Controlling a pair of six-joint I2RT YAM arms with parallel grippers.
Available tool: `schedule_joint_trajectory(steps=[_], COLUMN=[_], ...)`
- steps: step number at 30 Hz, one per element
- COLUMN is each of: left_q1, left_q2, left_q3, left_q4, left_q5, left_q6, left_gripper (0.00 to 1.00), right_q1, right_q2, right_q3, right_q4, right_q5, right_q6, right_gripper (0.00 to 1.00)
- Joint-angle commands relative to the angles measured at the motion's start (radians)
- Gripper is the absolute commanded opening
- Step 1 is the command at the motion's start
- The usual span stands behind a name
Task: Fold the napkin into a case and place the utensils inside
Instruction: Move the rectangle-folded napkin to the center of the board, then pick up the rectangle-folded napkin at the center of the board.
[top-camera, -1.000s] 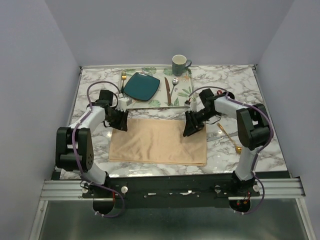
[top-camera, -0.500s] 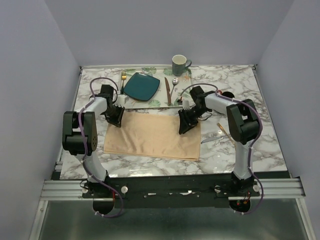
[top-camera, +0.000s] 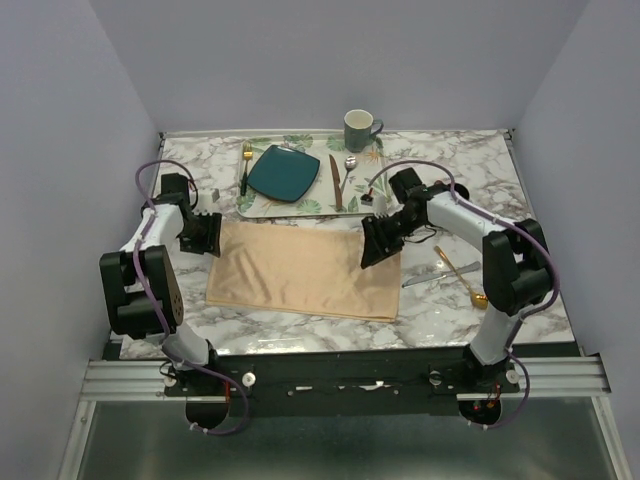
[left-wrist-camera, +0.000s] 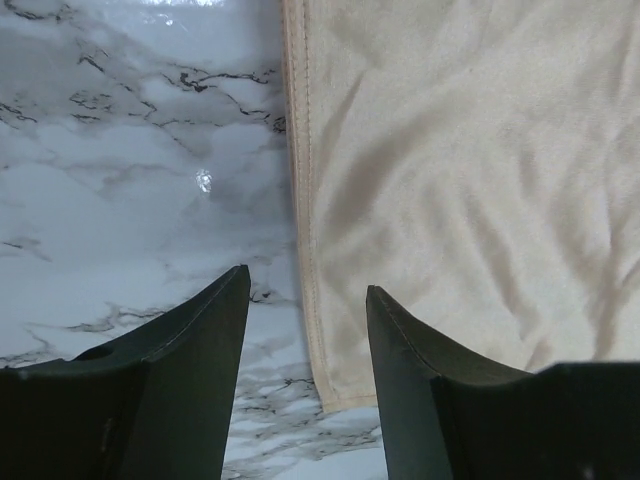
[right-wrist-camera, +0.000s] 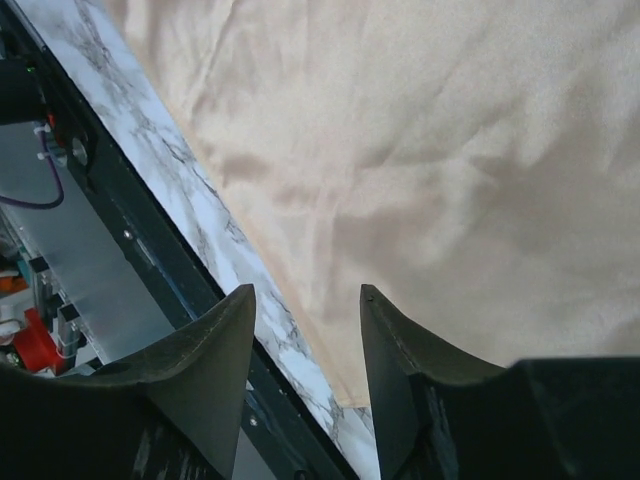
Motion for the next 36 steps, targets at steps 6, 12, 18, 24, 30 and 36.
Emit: schedule_joint_trajectory(steps=[6, 12, 18, 24, 30, 36], left_q1=[-0.004, -0.024, -0.078, -0.118, -0.103, -0.041], left_q2=[0.069, 0.126, 0.154, 0.164, 0.183, 0.102], left_q3=[-0.02, -0.007, -0.037, -0.077, -0.064, -0.011], left_q4=[0.054, 0.086, 0.108, 0.12, 0.092, 0.019], left_q5=[-0.051, -0.058, -0.1, -0.153, -0.198, -0.189], left_q6=[-0.011, -0.005, 0.012, 0.002, 0.019, 0.123], left_gripper=[0.61, 0.57, 0.49, 0.36, 0.01, 0.0], right_q1=[-0.053, -0.071, -0.082, -0.085, -0.087, -0.087], right_q2=[-0.02, -0.009, -0.003, 0.013, 0.019, -0.009], right_q3=[-0.09, -0.096, -0.098, -0.087, -0.085, -0.108], right_q4=[-0.046, -0.068, -0.076, -0.076, -0.077, -0.069], right_q5=[0.183, 0.275, 0.286, 0.297, 0.285, 0.254], right_q6=[0.034, 0.057, 0.054, 0.051, 0.051, 0.046], right_gripper=[0.57, 0.58, 0.58, 0.58, 0.58, 0.57])
